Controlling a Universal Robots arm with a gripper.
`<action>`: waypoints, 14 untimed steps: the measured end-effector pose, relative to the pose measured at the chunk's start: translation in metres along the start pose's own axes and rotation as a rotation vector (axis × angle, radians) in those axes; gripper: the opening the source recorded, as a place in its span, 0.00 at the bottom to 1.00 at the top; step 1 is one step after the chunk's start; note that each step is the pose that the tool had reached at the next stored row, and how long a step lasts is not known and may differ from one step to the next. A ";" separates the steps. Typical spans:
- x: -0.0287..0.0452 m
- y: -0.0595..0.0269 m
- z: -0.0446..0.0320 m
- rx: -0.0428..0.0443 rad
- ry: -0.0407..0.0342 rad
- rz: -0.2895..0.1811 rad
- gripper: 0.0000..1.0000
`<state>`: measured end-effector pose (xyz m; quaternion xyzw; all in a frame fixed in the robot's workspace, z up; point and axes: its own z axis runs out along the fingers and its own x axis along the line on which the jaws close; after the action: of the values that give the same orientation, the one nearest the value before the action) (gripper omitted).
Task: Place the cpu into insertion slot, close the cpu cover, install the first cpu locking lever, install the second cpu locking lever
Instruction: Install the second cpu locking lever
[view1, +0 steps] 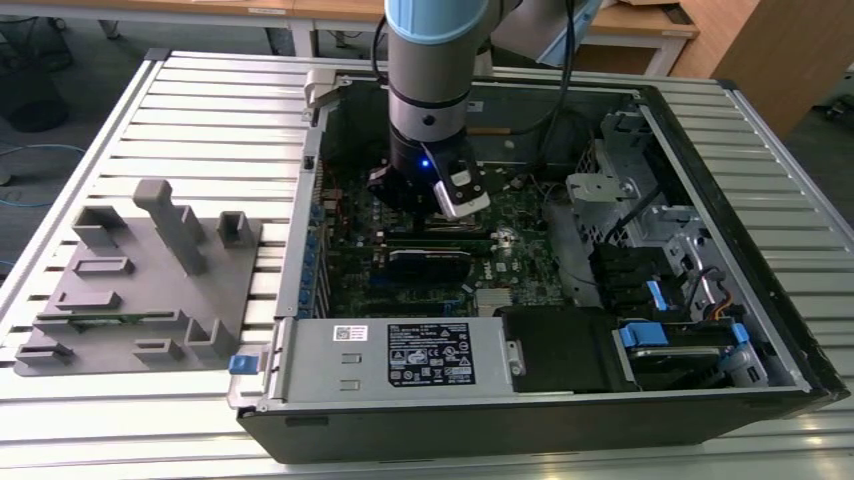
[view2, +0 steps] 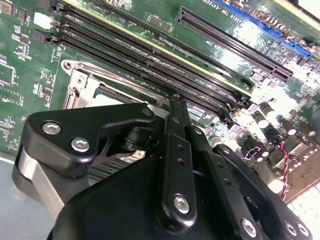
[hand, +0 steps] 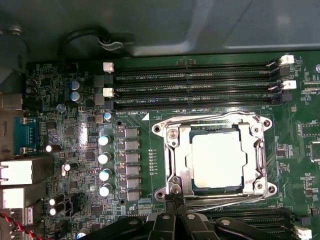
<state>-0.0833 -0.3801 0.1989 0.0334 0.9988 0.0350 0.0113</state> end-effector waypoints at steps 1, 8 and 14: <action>0.0000 0.0000 0.0000 0.0000 0.0000 0.000 0.11; -0.0001 -0.0011 0.0000 -0.0003 -0.0001 0.000 0.11; -0.0002 -0.0027 -0.0005 -0.0002 -0.0008 0.000 0.11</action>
<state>-0.0833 -0.3829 0.1992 0.0333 0.9988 0.0351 0.0117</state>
